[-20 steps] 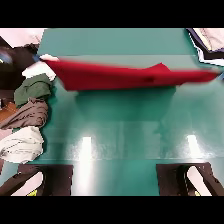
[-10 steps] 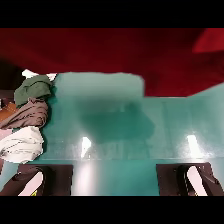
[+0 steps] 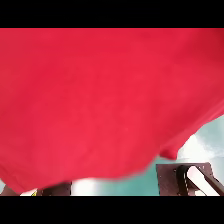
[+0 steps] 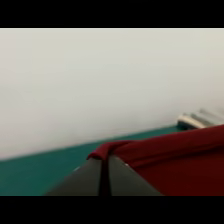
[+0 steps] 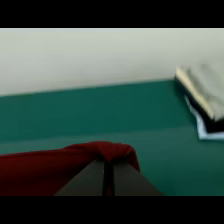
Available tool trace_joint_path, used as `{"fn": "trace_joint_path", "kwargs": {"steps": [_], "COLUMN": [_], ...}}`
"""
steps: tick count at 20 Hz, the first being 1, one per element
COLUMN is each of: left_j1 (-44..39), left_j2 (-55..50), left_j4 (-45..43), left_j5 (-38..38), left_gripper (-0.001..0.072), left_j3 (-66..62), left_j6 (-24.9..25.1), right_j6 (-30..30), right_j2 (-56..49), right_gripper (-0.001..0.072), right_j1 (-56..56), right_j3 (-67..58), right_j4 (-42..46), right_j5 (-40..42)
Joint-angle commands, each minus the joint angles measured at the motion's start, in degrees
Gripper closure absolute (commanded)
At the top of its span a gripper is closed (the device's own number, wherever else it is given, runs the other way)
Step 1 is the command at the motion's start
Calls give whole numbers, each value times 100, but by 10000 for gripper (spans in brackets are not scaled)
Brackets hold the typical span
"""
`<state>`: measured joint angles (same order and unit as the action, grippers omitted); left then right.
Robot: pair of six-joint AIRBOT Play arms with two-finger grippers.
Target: Fold the shirts.
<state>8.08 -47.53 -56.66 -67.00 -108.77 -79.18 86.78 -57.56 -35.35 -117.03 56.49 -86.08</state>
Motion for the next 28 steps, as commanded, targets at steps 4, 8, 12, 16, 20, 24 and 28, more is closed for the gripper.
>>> {"fn": "trace_joint_path", "kwargs": {"steps": [4, 8, 12, 16, 20, 24, 28], "left_j1": [7, 7, 7, 7, 7, 7, 7], "left_j2": [-1414, -2524, -3287, -3720, -3915, -3921, -4033], "left_j4": [-144, -116, 98, 966, 1040, 710, 133], "left_j5": [-1134, -487, 752, 2070, 2765, 1902, 564], "left_gripper": [685, 685, 685, 685, 685, 685, 685], "left_j3": [2476, 2905, 2905, 2900, 2900, 2900, 2918], "left_j6": [-39, 564, 844, 1436, 1620, 1714, 1703], "right_j6": [321, 319, 339, 540, 579, 520, 378], "right_j2": [-1576, -2516, -3283, -3768, -3891, -3891, -3888], "right_gripper": [698, 699, 698, 698, 698, 698, 698], "right_j1": [1451, 2343, 2721, 2848, 2844, 2739, 2852], "right_j3": [1255, 1694, 1749, 1749, 1749, 1751, 1832], "right_j4": [1462, 2404, 2586, 2608, 2625, 2629, 3073], "right_j5": [-1213, -225, 1344, 2538, 3069, 2363, 1340]}}
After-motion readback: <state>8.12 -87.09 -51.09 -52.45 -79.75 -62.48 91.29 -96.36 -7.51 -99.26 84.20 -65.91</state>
